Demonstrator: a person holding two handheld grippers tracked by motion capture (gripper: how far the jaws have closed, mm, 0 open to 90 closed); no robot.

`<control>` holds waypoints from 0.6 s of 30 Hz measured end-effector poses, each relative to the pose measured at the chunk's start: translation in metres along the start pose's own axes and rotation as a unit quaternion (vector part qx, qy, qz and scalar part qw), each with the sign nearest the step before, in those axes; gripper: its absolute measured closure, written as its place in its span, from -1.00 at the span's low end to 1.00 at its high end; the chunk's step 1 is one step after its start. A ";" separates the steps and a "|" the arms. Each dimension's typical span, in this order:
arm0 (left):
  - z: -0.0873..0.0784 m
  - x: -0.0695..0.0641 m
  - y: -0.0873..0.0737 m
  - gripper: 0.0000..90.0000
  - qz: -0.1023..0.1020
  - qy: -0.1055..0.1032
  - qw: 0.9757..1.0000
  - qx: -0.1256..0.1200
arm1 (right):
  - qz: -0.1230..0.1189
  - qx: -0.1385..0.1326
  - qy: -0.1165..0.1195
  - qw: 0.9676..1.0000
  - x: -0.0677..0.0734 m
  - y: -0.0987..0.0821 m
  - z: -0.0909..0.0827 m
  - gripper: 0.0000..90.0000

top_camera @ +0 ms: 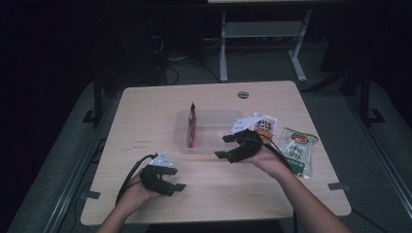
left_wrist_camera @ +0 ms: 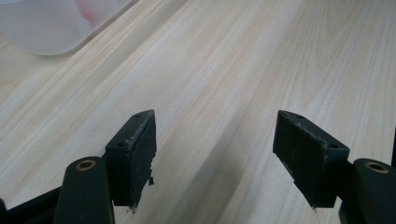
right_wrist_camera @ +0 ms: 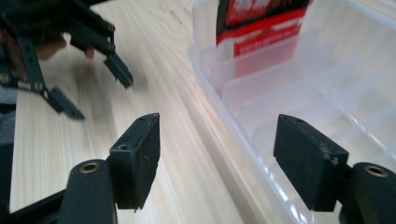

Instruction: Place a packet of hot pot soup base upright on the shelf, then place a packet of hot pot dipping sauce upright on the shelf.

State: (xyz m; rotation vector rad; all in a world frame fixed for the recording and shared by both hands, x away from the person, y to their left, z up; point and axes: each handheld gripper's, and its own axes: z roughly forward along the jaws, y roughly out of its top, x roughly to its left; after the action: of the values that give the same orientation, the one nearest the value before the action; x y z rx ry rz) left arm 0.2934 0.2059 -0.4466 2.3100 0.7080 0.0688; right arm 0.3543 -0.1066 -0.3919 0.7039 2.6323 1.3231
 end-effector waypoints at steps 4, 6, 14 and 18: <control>-0.001 0.001 0.000 -0.34 -0.006 0.000 1.000 -0.003 | -0.003 0.005 -0.007 1.000 0.002 -0.007 -0.006 -0.31; -0.002 0.001 -0.001 -0.34 -0.003 0.002 1.000 -0.002 | 0.002 0.006 -0.009 1.000 0.004 -0.013 -0.012 -0.31; -0.003 0.001 -0.001 -0.34 -0.001 0.003 1.000 -0.001 | 0.002 0.021 -0.013 1.000 0.011 -0.031 -0.022 -0.31; -0.004 0.001 -0.002 -0.34 -0.001 0.004 1.000 0.000 | 0.003 0.030 -0.021 0.999 0.012 -0.043 -0.029 -0.31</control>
State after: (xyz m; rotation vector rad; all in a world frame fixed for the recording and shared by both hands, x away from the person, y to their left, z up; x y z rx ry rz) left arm 0.2924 0.2102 -0.4445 2.3099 0.7146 0.0777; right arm 0.3198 -0.1446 -0.4066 0.7405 2.6480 1.2225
